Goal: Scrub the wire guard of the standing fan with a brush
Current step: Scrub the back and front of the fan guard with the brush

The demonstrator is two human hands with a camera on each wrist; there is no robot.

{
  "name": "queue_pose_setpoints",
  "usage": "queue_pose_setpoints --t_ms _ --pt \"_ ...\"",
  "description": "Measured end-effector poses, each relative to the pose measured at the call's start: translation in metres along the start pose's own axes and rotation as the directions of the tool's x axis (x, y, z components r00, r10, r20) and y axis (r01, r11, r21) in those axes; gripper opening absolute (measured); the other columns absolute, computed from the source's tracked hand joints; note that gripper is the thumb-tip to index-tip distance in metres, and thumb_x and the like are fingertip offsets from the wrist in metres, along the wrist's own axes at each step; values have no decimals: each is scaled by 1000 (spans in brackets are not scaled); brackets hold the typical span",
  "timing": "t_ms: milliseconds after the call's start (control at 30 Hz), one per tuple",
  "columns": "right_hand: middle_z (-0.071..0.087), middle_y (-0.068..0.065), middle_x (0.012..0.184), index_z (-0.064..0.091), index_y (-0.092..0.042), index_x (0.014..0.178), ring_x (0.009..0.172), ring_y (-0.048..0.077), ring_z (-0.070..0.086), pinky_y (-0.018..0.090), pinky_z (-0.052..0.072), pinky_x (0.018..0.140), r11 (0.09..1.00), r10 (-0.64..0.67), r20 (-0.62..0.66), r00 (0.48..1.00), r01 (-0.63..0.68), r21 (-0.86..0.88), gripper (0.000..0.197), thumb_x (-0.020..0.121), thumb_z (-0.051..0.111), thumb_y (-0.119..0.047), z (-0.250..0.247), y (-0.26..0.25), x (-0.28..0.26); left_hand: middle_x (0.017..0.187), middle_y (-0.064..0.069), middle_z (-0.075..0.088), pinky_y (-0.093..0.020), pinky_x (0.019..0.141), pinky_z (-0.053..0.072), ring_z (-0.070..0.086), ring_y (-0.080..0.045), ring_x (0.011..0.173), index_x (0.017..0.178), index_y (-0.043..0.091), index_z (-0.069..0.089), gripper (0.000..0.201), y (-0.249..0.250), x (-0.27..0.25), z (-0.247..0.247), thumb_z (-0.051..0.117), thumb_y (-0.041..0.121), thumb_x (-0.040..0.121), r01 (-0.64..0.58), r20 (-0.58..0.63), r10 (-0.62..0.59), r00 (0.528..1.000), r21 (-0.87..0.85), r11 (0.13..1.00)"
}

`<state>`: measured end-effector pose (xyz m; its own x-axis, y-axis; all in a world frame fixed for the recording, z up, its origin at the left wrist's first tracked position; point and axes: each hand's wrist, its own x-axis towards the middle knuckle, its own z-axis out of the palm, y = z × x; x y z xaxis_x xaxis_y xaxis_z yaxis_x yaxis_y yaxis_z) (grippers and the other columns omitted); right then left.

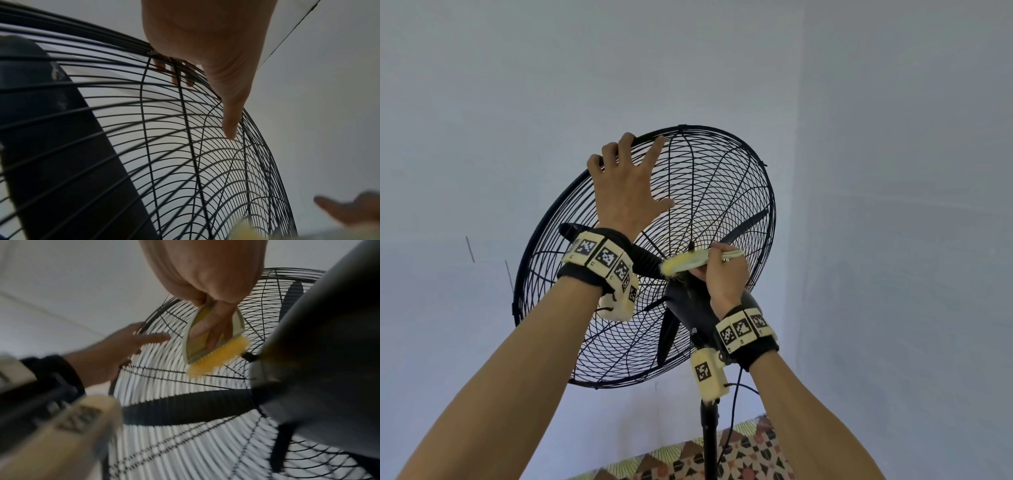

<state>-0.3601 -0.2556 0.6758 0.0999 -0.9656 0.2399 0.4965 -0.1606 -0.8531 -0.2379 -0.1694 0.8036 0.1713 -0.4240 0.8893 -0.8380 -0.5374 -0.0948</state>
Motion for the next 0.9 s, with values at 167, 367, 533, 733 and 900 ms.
queue_pose_setpoints --t_ms 167,367,533,733,900 --pt "68 4 112 65 -16 102 104 21 70 32 62 63 977 -79 66 995 64 205 7 100 62 -10 -3 -23 4 155 -14 37 -57 108 32 41 -41 132 160 36 28 109 -6 -1 2 80 70 70 -4 -15 3 1000 -19 1000" --pt "68 11 115 65 -10 107 97 19 71 33 63 61 1000 -10 -9 1000 9 -17 7 101 62 -14 -5 2 -1 155 -14 36 -58 109 32 40 -41 133 160 36 28 109 1 2 0 80 70 71 -14 0 14 1000 -18 1000" --pt "65 4 111 63 -15 107 104 19 67 30 62 63 995 -6 83 997 -2 95 9 100 62 -10 -11 -11 -7 153 -16 39 -58 104 36 43 -41 129 163 31 21 117 -13 2 1 78 74 70 -32 18 33 999 -28 999" --pt "65 -7 103 64 -20 112 93 12 66 25 58 58 990 -75 -64 995 82 115 14 100 61 -15 -21 -22 -4 145 -22 46 -64 99 42 49 -45 127 164 23 14 126 -58 -23 0 74 81 69 195 163 -159 974 -235 952" --pt "69 -3 101 65 -14 111 93 13 70 28 60 67 980 -120 29 992 114 164 13 101 62 -23 -11 -46 -10 139 -20 51 -61 102 46 54 -43 125 154 23 27 117 -96 -73 2 84 72 65 408 302 -308 902 -368 836"
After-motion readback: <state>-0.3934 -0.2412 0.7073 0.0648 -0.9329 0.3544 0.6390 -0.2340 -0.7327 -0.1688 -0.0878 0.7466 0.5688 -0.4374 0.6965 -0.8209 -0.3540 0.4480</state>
